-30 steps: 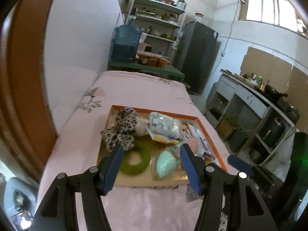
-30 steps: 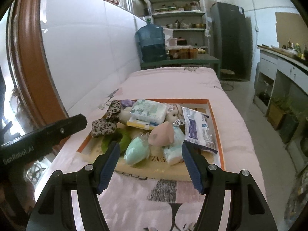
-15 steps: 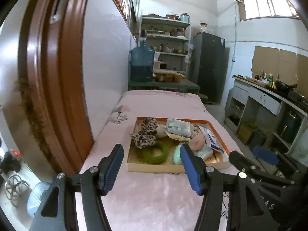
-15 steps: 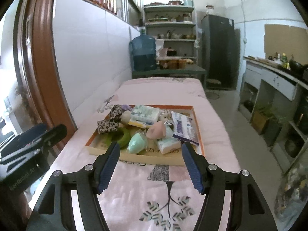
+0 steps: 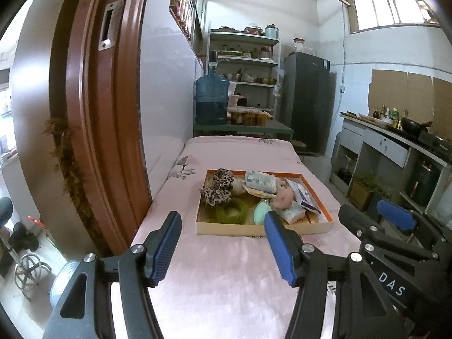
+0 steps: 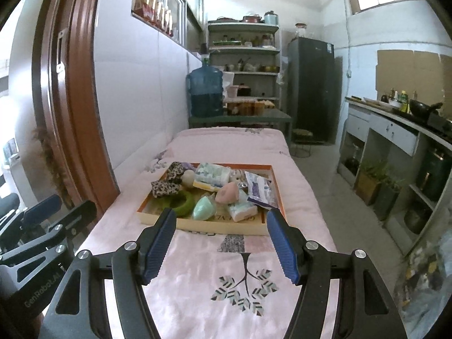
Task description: Organize soft objects
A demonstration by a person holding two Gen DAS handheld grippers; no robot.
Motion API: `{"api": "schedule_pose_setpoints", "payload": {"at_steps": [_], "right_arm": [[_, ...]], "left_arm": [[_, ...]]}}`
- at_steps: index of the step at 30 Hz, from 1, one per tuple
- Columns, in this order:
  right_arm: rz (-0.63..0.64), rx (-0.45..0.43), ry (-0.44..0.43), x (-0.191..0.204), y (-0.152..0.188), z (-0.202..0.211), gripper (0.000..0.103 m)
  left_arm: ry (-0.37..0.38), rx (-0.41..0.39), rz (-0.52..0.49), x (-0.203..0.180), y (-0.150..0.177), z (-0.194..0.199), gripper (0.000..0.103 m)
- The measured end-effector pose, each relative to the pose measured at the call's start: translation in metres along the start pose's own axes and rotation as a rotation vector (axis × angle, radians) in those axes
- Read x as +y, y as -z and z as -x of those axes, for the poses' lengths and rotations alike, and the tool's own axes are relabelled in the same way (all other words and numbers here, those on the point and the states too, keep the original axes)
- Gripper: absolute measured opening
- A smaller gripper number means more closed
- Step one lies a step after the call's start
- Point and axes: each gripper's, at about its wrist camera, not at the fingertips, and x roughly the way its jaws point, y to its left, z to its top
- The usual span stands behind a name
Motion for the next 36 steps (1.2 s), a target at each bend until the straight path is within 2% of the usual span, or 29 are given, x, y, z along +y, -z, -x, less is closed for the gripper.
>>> {"api": "schedule_pose_setpoints", "payload": {"at_steps": [10, 36], "right_arm": [[0.009, -0.024, -0.004, 0.003, 0.002, 0.022, 0.069], [0.016, -0.020, -0.020, 0.010, -0.002, 0.024, 0.069]], "left_arm": [[-0.019, -0.014, 0.010, 0.002, 0.002, 0.016, 0.061], [-0.009, -0.018, 0.010, 0.001, 0.002, 0.023, 0.061]]}}
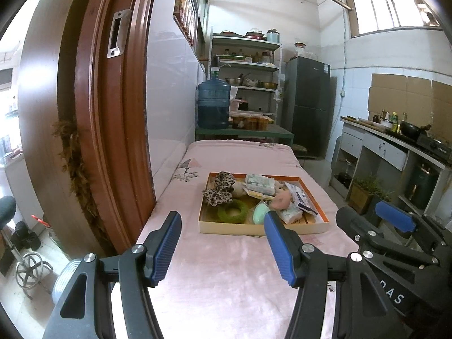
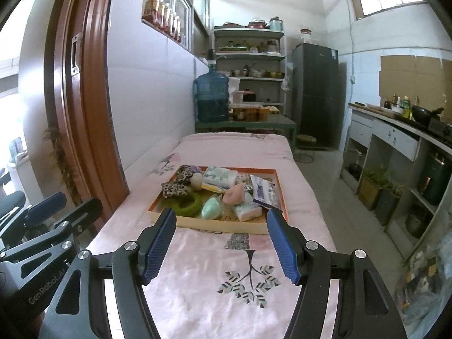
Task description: Organize soft objects
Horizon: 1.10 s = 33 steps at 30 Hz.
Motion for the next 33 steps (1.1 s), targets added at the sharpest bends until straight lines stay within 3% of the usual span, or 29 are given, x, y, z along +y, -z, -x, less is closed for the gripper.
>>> {"api": "schedule_pose_setpoints", "payload": {"at_steps": [33], "right_arm": [[0.001, 0.005, -0.007, 0.0014, 0.0015, -0.0025, 0.069]], "left_arm": [[-0.003, 0.004, 0.000, -0.0009, -0.0006, 0.0034, 0.061]]}}
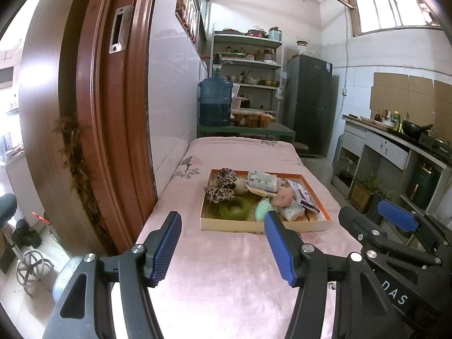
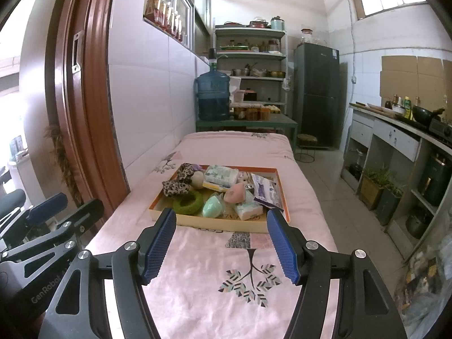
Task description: Organize soft objects
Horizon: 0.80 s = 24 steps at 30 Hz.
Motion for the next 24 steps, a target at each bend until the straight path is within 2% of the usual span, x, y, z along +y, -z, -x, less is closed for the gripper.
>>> {"api": "schedule_pose_setpoints", "payload": {"at_steps": [24], "right_arm": [[0.000, 0.004, 0.000, 0.0005, 0.0010, 0.0000, 0.069]], "left_arm": [[0.000, 0.002, 0.002, 0.0005, -0.0010, -0.0002, 0.061]]}}
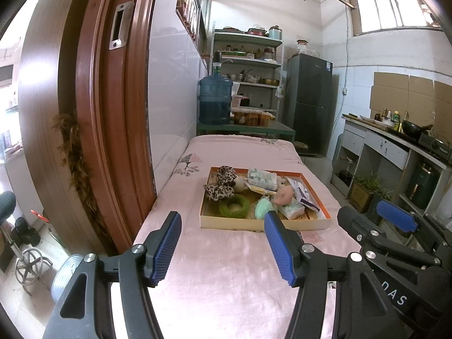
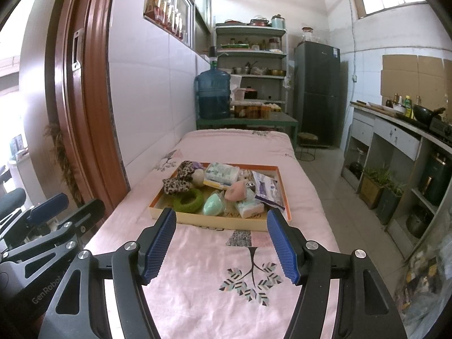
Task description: Organize soft objects
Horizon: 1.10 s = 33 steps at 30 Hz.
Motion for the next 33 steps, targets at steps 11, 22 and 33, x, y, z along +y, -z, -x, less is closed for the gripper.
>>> {"api": "schedule_pose_setpoints", "payload": {"at_steps": [11, 22, 33], "right_arm": [[0.000, 0.003, -0.003, -0.0006, 0.0026, -0.0002, 0.069], [-0.004, 0.008, -0.009, 0.0003, 0.0067, -0.0016, 0.069], [-0.003, 0.007, -0.007, 0.0008, 0.0071, -0.0016, 0.069]], "left_arm": [[0.002, 0.003, 0.002, 0.0012, -0.0006, -0.0006, 0.061], [0.003, 0.008, 0.001, 0.0009, 0.0017, -0.0011, 0.061], [0.004, 0.009, 0.001, 0.0023, 0.0003, -0.0026, 0.061]]}}
